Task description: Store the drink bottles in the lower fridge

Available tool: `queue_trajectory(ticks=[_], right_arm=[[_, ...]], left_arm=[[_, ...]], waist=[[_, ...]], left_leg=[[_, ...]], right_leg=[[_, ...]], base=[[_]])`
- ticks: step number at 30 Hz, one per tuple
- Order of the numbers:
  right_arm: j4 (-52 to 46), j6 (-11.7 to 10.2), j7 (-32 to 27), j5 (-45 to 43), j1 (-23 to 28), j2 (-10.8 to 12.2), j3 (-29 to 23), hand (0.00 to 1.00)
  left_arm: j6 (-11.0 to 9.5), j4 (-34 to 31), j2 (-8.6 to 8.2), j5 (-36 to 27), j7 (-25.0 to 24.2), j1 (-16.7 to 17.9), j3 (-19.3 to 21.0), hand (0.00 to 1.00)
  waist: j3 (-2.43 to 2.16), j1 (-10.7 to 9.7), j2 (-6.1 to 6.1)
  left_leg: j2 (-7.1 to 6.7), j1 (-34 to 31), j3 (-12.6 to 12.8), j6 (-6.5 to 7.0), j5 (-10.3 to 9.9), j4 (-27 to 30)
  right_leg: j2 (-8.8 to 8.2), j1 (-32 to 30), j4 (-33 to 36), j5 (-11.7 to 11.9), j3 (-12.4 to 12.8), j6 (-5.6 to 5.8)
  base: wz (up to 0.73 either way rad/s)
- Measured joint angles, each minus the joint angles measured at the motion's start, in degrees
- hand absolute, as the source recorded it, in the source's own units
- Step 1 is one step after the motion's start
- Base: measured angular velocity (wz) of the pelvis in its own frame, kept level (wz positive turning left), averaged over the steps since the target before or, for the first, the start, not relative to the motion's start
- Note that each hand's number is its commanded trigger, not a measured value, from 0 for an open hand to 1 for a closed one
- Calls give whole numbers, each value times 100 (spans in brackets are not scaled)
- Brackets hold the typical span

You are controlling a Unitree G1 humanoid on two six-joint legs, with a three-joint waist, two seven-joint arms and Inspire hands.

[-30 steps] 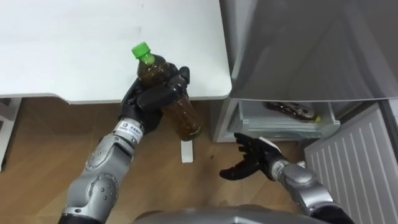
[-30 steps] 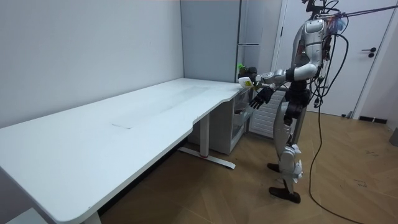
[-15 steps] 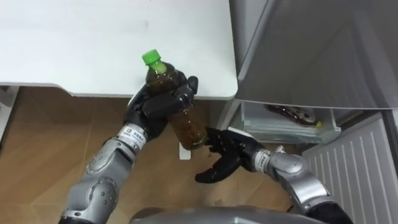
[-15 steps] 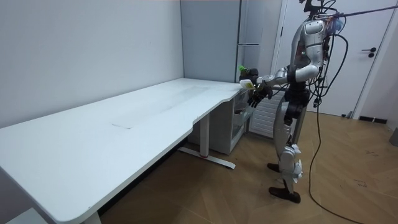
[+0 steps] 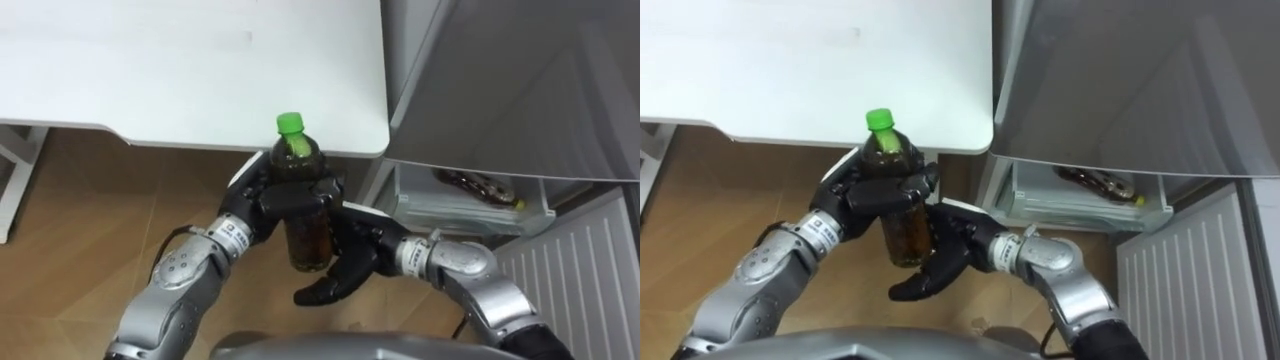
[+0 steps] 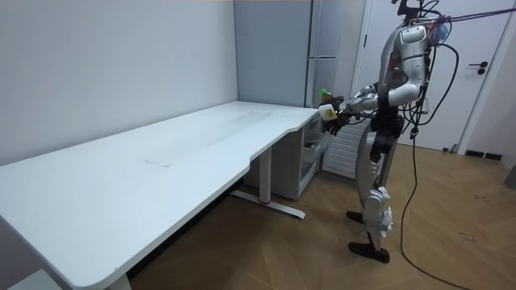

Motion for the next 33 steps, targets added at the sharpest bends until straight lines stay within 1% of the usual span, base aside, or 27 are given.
queue_trajectory(ticks=[4, 9, 11, 15, 18, 21, 25, 27, 28, 29, 33], right_arm=[[0, 12, 16, 204, -2, -29, 0, 0], [-7, 19, 29, 237, -2, -18, -17, 0], [-7, 42, 54, 322, -1, -20, -28, 0], [-7, 50, 55, 597, 4, -29, -43, 0], [-7, 50, 54, 662, 3, -30, -44, 0], [-7, 50, 53, 887, 12, -91, -26, 0], [-6, 48, 39, 1129, 11, -174, 53, 0], [-4, 49, -5, 1223, 12, -232, 121, 76], [0, 49, -31, 1319, 13, -283, 159, 98], [2, 48, -39, 1337, 14, -296, 172, 100], [33, 48, -187, 1515, 23, -300, 215, 100]], left_arm=[[0, -2, 5, 14, -50, -1, 5, 100], [-1, 3, 6, 296, -178, 0, 3, 100], [-3, 2, -2, 310, -201, 0, -2, 100], [-142, 2, -29, 321, -215, -1, -26, 100], [-286, 3, -32, 495, -216, -1, -67, 100], [-403, 3, -29, 553, -214, -1, -114, 100], [-529, 28, -24, 553, -210, -1, -164, 100], [-567, 52, 4, 549, -190, -1, -215, 100], [-569, 56, 20, 550, -190, 0, -240, 100], [-569, 56, 26, 550, -190, 0, -249, 100], [-588, 56, 27, 540, -192, -10, -271, 100]], waist=[[-5, 1, -8], [-4, 0, -14], [-4, 0, -13], [9, 1, 6], [16, 1, 24], [30, 5, 47], [11, 1, 85], [9, 1, 92], [9, 6, 94], [9, 5, 94], [6, 2, 96]], left_leg=[[1, 5, 0, 0, 0, -2], [1, 5, -3, 0, 0, -4], [1, 4, -5, 0, 0, -5], [1, 5, -9, 0, 0, -10], [2, 6, -5, 0, 0, -10], [2, 2, -5, 0, 0, -10], [2, 1, -5, 0, 0, -11], [2, 1, -5, 0, 0, -11], [2, 2, -5, 0, 0, -10], [2, 2, -5, 0, 0, -9], [2, 1, -6, 0, 0, -1]], right_leg=[[0, 0, 2, 0, 0, 0], [1, 3, 2, 0, -11, 0], [1, 3, 2, 0, -14, 0], [0, 3, 2, 0, -12, 0], [1, 5, 2, 0, -11, 0], [1, 3, 2, 0, -13, 0], [3, 1, 1, 0, -14, 0], [3, 2, 1, 0, -19, 0], [2, 1, 1, 0, -25, 0], [2, 1, 1, 0, -27, 0], [0, 2, 4, 1, -30, 0]], base=[[0], [0], [0], [0], [0], [0], [0], [0], [0], [0], [0]])
